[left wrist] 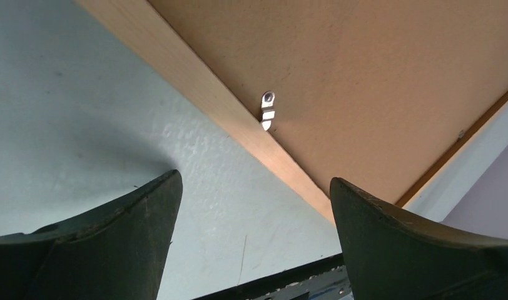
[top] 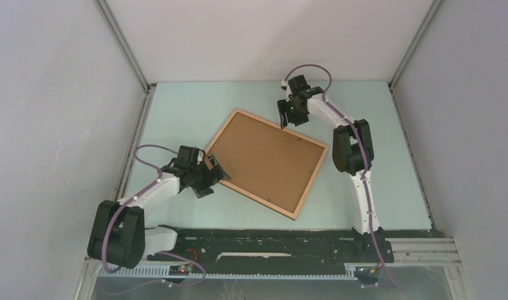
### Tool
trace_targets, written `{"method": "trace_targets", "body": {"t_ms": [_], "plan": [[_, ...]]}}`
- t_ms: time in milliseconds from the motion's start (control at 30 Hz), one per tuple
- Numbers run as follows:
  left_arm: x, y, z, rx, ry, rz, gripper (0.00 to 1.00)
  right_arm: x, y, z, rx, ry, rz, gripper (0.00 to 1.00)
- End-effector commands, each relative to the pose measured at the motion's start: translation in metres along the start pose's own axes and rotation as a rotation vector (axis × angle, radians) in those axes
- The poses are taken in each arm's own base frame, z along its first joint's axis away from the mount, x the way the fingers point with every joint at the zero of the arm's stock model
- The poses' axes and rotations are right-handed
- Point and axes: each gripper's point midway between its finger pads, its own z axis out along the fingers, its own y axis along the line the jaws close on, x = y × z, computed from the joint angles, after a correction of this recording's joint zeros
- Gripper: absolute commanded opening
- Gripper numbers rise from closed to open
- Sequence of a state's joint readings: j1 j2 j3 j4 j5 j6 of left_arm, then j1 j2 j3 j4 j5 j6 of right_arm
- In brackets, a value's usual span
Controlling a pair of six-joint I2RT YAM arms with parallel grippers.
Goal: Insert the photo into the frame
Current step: Adjust the photo frame at the center of the board.
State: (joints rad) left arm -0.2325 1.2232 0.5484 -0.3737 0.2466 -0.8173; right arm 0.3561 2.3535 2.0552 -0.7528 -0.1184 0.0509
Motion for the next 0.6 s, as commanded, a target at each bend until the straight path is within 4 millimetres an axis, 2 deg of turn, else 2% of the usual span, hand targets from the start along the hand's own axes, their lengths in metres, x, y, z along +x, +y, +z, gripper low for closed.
{"method": "trace_targets", "body": {"t_ms": [0,100,167,333,433,567], "plan": [[0.002,0.001,0.010,0.013,0.006,-0.044,0.97,-0.018,0.001,-0.004,-0.007,-0.029,-0.001,0.69],[-0.002,-0.003,0.011,0.024,-0.006,-0.048,0.97,-0.012,-0.002,0.004,-0.006,0.002,0.027,0.66],[-0.006,-0.007,0.011,0.029,-0.014,-0.045,0.97,-0.008,0.000,0.009,-0.023,0.016,0.032,0.61],[-0.017,-0.010,0.011,0.008,-0.033,-0.021,0.97,0.017,0.007,0.019,-0.048,0.096,0.045,0.51],[-0.027,-0.015,0.013,-0.011,-0.036,-0.003,0.97,0.026,0.004,0.021,-0.026,0.120,0.046,0.50],[-0.048,-0.021,0.017,-0.058,-0.053,0.030,0.97,0.027,-0.003,0.016,-0.009,0.126,0.056,0.44]]}}
